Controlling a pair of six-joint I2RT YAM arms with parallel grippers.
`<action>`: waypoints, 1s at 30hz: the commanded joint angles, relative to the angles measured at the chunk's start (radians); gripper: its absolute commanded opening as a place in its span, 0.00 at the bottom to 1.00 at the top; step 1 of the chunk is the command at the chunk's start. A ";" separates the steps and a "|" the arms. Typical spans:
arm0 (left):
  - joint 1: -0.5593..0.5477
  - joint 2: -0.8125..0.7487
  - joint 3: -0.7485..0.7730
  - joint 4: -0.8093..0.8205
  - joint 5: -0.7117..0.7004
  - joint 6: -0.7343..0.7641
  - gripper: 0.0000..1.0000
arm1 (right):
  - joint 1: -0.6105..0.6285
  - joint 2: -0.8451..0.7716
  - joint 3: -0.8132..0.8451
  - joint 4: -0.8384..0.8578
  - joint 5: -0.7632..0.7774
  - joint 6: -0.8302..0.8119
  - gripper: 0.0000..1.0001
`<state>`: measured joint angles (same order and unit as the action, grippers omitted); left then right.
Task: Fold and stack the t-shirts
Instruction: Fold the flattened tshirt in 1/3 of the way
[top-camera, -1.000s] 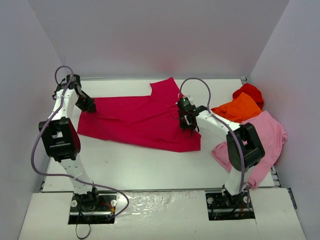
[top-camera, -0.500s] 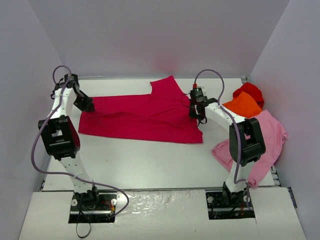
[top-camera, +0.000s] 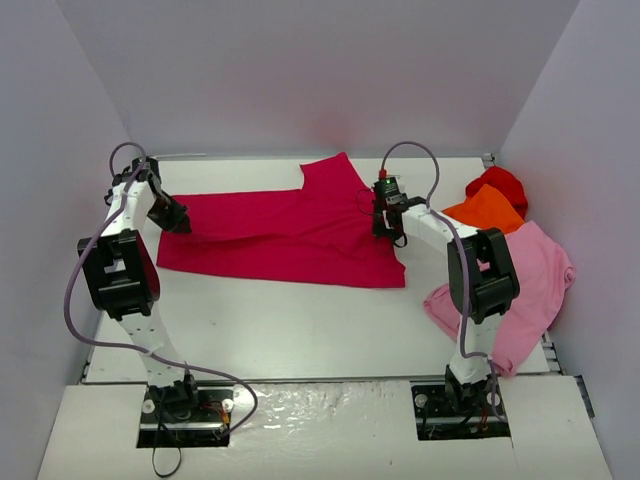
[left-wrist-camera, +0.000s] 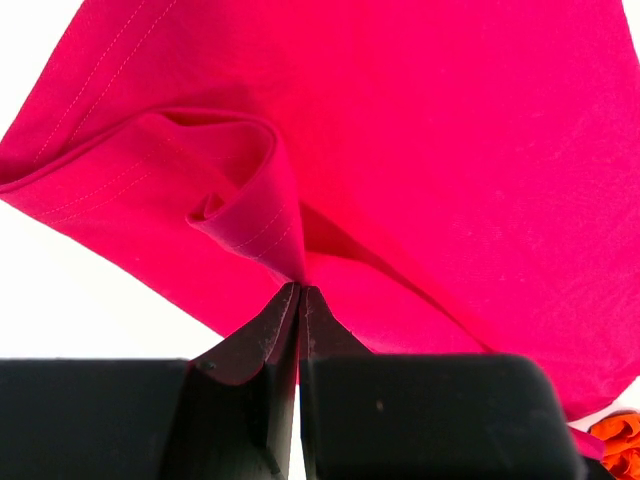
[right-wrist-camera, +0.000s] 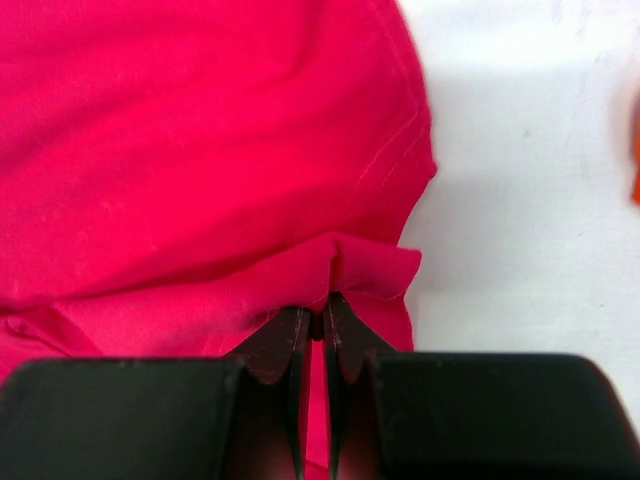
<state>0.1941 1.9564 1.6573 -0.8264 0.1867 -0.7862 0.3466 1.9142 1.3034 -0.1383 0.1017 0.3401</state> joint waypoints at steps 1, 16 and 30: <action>0.012 -0.011 0.029 0.023 -0.001 -0.009 0.00 | -0.008 0.001 0.056 0.037 0.084 -0.021 0.00; 0.030 -0.109 -0.056 0.226 0.200 -0.031 0.39 | 0.012 -0.125 0.031 0.068 0.077 0.020 0.69; -0.013 -0.410 -0.290 0.319 0.301 0.005 0.44 | 0.144 -0.025 -0.058 0.094 -0.086 0.060 0.63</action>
<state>0.2006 1.6520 1.3739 -0.5614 0.4311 -0.8192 0.5062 1.8642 1.2469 -0.0880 0.0275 0.3858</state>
